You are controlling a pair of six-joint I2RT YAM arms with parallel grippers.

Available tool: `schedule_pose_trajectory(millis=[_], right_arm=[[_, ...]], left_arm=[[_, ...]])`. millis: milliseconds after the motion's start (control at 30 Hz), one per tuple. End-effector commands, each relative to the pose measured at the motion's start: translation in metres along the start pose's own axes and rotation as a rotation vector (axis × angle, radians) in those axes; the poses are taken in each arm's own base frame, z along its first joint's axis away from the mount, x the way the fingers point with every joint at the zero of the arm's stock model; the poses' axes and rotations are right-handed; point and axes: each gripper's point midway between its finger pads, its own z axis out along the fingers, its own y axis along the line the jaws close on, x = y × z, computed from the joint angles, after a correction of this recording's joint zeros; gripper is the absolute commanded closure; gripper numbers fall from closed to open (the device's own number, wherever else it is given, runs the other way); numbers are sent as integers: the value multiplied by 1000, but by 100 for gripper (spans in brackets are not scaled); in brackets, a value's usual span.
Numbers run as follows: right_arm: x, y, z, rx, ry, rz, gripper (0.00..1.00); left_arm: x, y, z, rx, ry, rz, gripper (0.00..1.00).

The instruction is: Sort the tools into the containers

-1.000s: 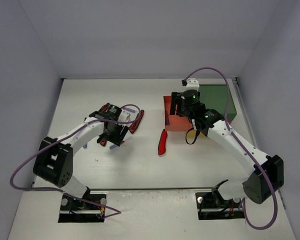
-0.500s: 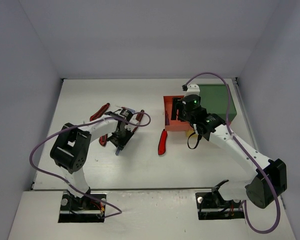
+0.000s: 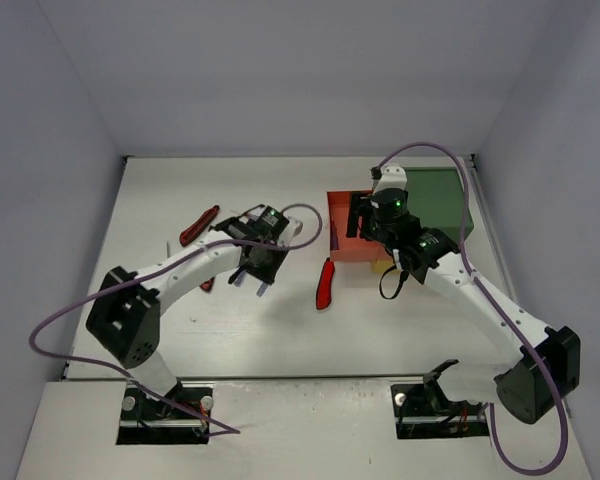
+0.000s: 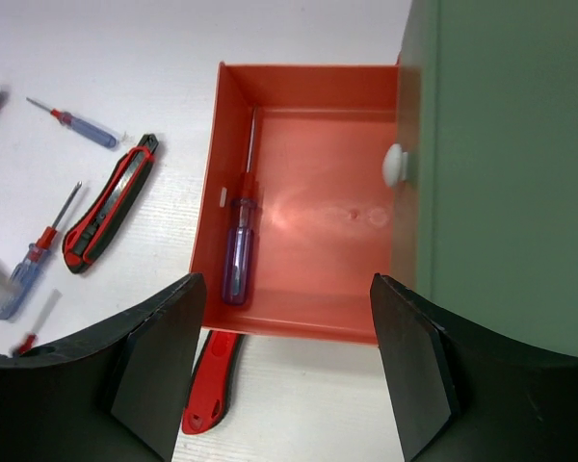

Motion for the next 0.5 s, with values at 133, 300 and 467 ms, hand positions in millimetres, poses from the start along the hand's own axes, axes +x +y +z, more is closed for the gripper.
schedule_pose_trajectory(millis=[133,300,467], right_arm=[[-51,-21,-32,69,-189,110,33],[-61,-33,-51,93,-249,158,33],[-63,-45,-68,115,-294,194,31]], left_arm=[[-187,-45,-157,251,-671,-291,100],[-237,-70,-151,387,-722,-414,100],[-259,-88,-128,425,-720,-460,100]])
